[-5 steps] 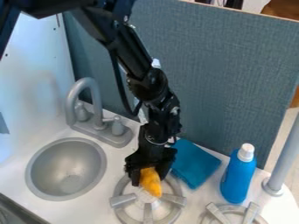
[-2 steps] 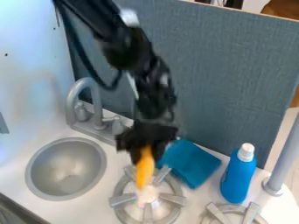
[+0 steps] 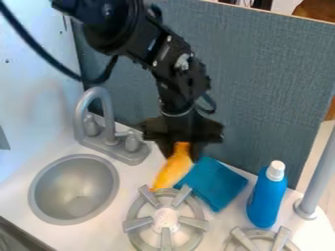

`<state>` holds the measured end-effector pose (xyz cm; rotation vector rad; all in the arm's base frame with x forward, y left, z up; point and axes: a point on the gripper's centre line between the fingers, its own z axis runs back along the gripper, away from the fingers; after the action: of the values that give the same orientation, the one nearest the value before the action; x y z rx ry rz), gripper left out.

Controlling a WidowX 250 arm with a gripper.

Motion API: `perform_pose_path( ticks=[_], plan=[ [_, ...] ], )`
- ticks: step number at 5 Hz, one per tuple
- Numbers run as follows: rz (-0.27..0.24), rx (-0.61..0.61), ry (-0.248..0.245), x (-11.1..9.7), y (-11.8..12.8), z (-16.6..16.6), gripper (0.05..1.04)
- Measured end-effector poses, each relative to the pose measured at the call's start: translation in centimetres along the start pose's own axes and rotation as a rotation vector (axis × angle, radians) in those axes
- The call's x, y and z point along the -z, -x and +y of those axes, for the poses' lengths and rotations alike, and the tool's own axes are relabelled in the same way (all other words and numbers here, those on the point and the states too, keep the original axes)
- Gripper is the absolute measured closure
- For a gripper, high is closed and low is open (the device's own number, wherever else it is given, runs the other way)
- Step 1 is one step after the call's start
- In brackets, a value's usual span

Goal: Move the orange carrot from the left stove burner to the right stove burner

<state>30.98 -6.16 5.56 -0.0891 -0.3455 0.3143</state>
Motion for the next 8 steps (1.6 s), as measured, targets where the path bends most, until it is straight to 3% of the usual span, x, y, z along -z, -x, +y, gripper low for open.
perform_pose_path(
  ticks=[1, 2, 3, 5, 7, 8],
  plan=[
    [-0.05, 0.23, 0.133, -1.4, 2.1, -3.0, 0.554],
    [-0.043, 0.386, 0.212, -1.3, 4.9, -7.0, 0.554],
    [-0.016, 0.473, 0.223, 1.8, 7.3, -9.0, 0.554],
    [-0.057, 0.482, 0.177, 8.4, 7.5, -10.2, 0.554],
    [-0.058, 0.51, 0.164, 12.0, 7.1, -11.4, 0.554],
    [-0.04, 0.515, 0.157, 12.9, 7.6, -11.1, 0.512]
  ],
)
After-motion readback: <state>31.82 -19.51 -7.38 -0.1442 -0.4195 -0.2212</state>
